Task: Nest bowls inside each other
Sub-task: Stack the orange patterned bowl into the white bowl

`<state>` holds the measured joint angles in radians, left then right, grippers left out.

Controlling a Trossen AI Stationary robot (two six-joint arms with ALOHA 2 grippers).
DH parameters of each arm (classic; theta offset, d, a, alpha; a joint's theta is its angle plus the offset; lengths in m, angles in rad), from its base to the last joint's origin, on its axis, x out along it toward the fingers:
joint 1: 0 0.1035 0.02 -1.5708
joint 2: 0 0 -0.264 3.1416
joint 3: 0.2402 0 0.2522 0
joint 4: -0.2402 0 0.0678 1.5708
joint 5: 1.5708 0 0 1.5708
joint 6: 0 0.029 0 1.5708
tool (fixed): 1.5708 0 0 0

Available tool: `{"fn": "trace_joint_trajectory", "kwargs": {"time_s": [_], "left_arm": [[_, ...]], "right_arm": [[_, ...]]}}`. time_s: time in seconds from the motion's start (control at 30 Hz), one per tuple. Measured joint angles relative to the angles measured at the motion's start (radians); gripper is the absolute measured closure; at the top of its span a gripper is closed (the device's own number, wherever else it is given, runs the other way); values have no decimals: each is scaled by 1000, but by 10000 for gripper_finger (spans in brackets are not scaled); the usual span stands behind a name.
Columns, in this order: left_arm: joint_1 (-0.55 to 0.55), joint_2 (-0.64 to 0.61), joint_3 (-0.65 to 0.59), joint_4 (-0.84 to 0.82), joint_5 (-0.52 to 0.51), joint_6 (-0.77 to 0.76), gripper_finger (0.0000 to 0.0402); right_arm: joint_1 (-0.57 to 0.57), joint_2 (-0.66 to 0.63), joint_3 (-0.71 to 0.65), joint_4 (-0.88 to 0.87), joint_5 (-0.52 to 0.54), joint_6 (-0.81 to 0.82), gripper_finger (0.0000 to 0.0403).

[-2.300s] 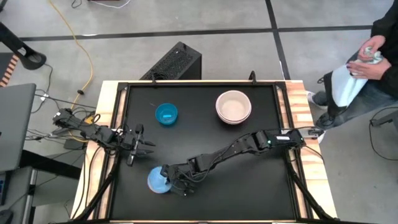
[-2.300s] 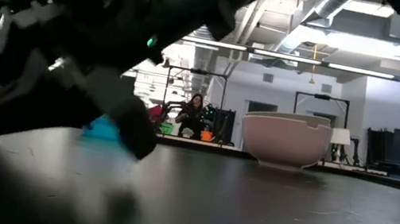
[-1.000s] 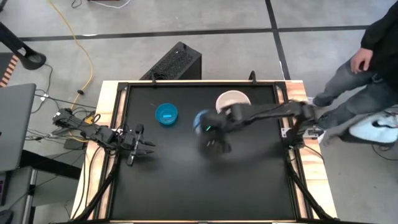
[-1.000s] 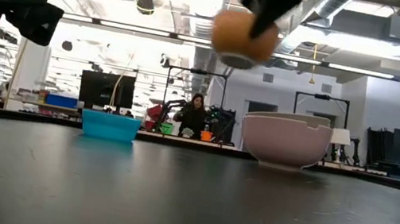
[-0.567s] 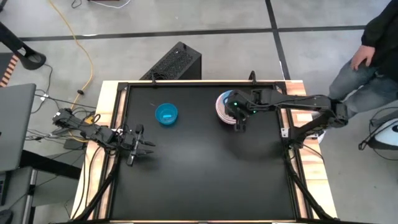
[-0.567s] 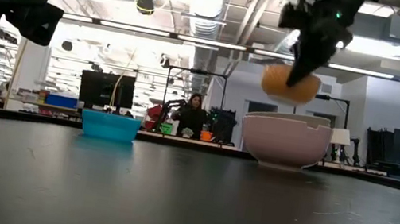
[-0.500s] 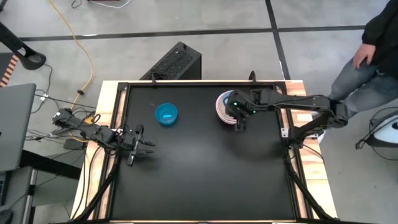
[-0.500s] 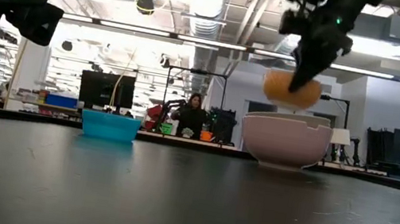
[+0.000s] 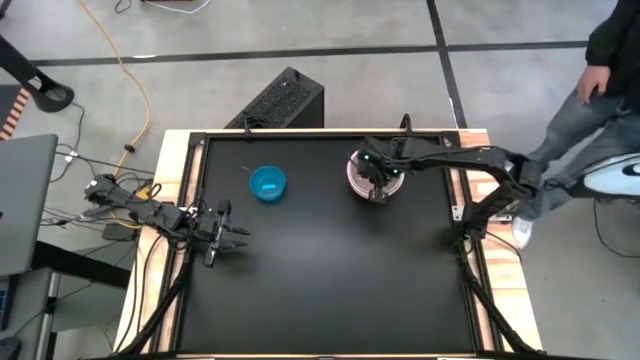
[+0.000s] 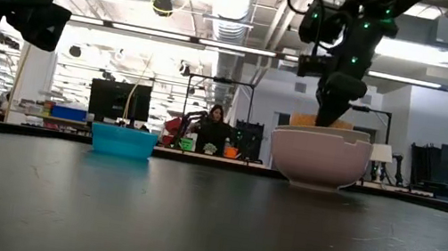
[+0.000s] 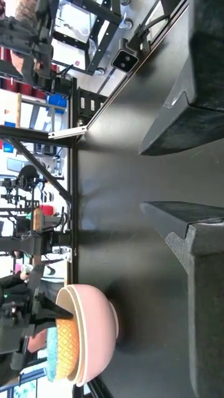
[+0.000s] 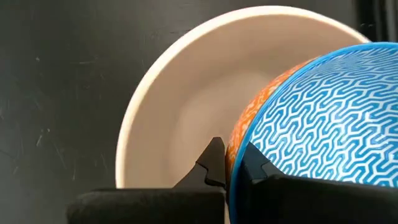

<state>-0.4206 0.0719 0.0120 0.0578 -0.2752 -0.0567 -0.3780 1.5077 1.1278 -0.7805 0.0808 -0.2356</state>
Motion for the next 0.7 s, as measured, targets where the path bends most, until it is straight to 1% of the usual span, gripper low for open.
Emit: {"fn": "trace_joint_trajectory", "kwargs": {"time_s": [0.3,0.47,0.6,0.7], "left_arm": [[0,0,0,0,0,0,284],[0,0,0,0,0,0,284],[0,0,0,0,0,0,284],[0,0,0,0,0,0,284]], "right_arm": [[-5,51,0,10,-16,0,392],[-5,60,0,17,-13,23,365],[-4,60,0,12,8,79,341],[-4,58,0,-10,29,89,329]]}}
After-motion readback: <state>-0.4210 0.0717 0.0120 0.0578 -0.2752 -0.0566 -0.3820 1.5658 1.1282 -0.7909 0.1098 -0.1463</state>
